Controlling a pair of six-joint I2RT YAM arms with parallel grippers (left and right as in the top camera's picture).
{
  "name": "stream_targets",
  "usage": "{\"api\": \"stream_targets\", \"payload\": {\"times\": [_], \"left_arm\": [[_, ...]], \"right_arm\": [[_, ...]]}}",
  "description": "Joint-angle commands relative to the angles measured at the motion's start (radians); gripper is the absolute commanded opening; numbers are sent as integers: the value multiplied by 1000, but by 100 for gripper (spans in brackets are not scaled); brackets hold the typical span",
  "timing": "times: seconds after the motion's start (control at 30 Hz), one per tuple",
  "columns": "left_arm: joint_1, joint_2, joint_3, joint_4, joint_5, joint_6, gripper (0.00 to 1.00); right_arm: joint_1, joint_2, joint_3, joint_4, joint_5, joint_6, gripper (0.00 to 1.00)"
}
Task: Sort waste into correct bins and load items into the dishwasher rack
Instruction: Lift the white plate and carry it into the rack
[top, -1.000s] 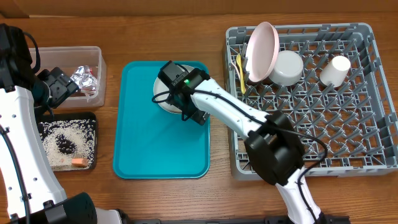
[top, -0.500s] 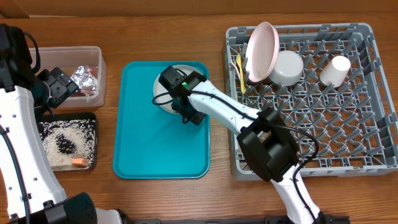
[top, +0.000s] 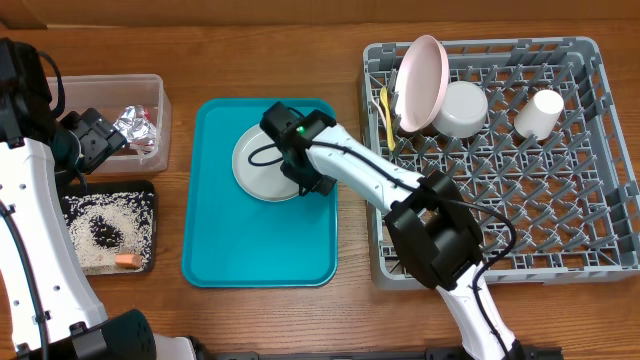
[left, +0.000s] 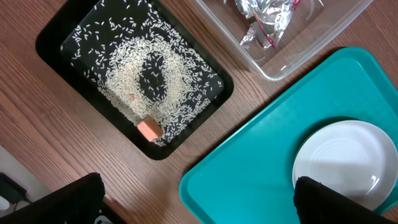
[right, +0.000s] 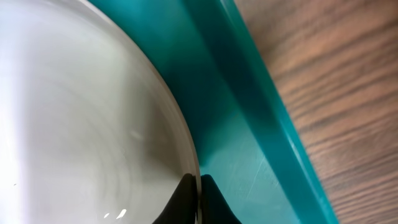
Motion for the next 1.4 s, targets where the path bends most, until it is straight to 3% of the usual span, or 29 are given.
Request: {"api": "stream_targets", "payload": {"times": [0.0,0.23,0.5,0.8,1.0,1.13,1.37], "left_arm": [[0,-2,-4,1,-13,19,100],[0,-2,-4,1,-13,19,100],[0,-2,-4,1,-13,19,100],[0,-2,-4,1,-13,19,100],[0,-2,-4,1,-13,19,100],[0,-2,-4,1,-13,19,100],[0,-2,-4,1,-13,19,100]], "right_arm": [[-16,-35,42,-16,31,-132,4],[-16,-198,67,-147,251,-177,4],[-16,-459,75,-236,297,-427,4],[-16,-610,74,-570,543,-392,4],[-54,-655,56,-570,518,-429,4],[-130,-682,20,-570,519,-560,4],[-297,-731,-119,-570,518,-540,4]]}}
